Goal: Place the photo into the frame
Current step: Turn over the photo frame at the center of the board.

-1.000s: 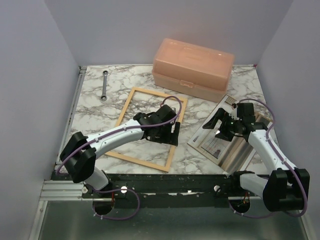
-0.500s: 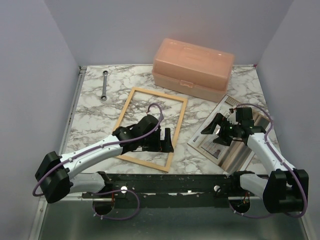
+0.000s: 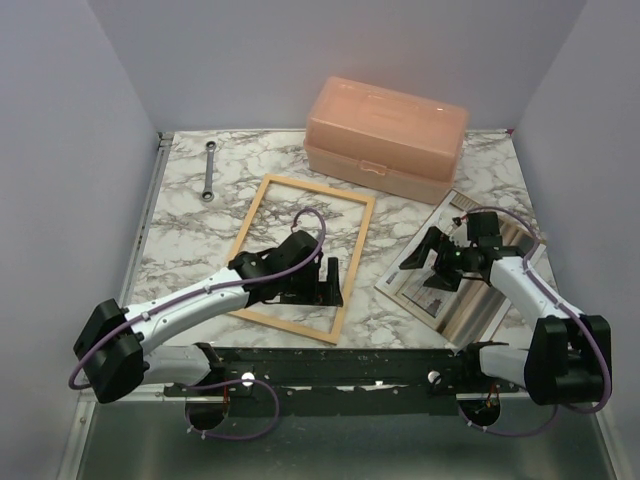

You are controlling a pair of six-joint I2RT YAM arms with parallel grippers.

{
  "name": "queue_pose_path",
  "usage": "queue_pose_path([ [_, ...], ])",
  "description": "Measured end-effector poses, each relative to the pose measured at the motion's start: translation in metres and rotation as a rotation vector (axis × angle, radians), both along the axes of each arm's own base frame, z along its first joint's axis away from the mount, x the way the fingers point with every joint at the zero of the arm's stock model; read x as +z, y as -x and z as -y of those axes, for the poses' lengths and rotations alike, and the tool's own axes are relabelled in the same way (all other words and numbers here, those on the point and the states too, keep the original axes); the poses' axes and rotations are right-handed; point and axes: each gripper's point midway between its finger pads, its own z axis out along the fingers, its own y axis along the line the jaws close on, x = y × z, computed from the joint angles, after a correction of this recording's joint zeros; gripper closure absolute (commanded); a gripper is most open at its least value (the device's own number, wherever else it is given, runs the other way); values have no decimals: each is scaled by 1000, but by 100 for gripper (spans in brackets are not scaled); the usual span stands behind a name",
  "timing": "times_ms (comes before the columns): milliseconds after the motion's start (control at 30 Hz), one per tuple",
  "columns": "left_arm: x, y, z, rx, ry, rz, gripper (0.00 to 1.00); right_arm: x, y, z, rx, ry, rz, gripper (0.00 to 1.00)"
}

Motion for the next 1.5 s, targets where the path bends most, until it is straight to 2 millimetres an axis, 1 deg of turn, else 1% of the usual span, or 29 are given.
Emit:
queue_pose_path([
  [133, -11, -3, 1, -1, -44, -14, 7, 2, -4, 0, 12, 3, 11, 0],
  [300, -26, -3, 3, -37, -101, -23, 12, 6, -3, 0, 14, 2, 22, 0],
  [467, -43, 3, 6, -72, -152, -49, 15, 26, -1, -1, 1, -10, 87, 0],
  [600, -48, 4, 18, -108, -173, -54, 20, 38, 3, -1, -13, -19, 118, 0],
  [733, -55, 0, 36, -147, -200, -58, 24, 43, 9, -1, -24, -21, 114, 0],
  [800, -62, -2, 45, -167, -218, -63, 29, 43, 12, 0, -33, -17, 106, 0],
  [867, -68, -3, 52, -184, -242, -71, 32, 43, 13, 1, -41, -11, 102, 0],
  [900, -71, -3, 54, -190, -256, -72, 33, 42, 14, 2, -44, -8, 97, 0],
  [1000, -79, -5, 58, -195, -305, -73, 40, 40, 17, 3, -48, -2, 82, 0],
  [1200, -90, -8, 55, -196, -378, -70, 56, 34, 21, 5, -56, 12, 45, 0],
  [1367, -92, -9, 49, -189, -409, -68, 77, 34, 22, 5, -56, 12, 39, 0],
  [1433, -93, -9, 47, -182, -420, -67, 82, 34, 22, 5, -56, 12, 38, 0],
  [1500, -92, -9, 46, -174, -425, -67, 83, 34, 22, 5, -55, 12, 37, 0],
])
